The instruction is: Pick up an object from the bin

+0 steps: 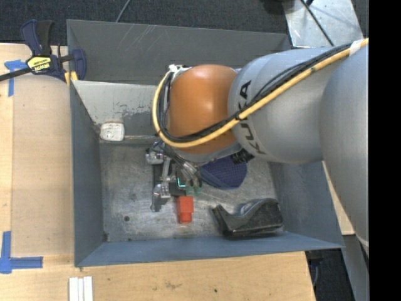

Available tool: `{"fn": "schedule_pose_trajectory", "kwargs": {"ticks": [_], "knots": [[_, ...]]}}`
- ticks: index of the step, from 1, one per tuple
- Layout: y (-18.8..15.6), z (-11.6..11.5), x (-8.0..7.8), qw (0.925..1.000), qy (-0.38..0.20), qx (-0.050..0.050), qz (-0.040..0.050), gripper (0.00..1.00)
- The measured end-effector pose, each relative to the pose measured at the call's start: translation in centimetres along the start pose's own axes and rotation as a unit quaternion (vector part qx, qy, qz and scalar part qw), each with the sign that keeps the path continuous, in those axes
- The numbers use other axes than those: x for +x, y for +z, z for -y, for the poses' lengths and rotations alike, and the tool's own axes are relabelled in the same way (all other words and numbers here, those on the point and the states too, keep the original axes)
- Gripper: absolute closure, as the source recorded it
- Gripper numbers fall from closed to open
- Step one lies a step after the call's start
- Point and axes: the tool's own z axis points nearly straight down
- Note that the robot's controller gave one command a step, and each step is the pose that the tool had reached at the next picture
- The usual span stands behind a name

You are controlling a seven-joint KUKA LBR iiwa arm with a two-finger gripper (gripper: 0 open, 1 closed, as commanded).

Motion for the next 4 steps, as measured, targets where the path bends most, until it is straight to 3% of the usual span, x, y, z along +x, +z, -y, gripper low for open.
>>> {"fn": "schedule_pose_trajectory", "kwargs": {"ticks": [1,2,3,4], "knots": [[0.4,6.2,-2.3,0.9994,-0.035,0.0,0.0042,0.0],[5.5,10.4,-7.7,1.0,-0.002,0.0,0.0047,0.0],[8.6,11.1,-8.9,1.0,0.007,-0.002,0.0053,0.0],[8.1,11.2,-9.3,0.9999,0.007,-0.003,0.0126,1.0]]}}
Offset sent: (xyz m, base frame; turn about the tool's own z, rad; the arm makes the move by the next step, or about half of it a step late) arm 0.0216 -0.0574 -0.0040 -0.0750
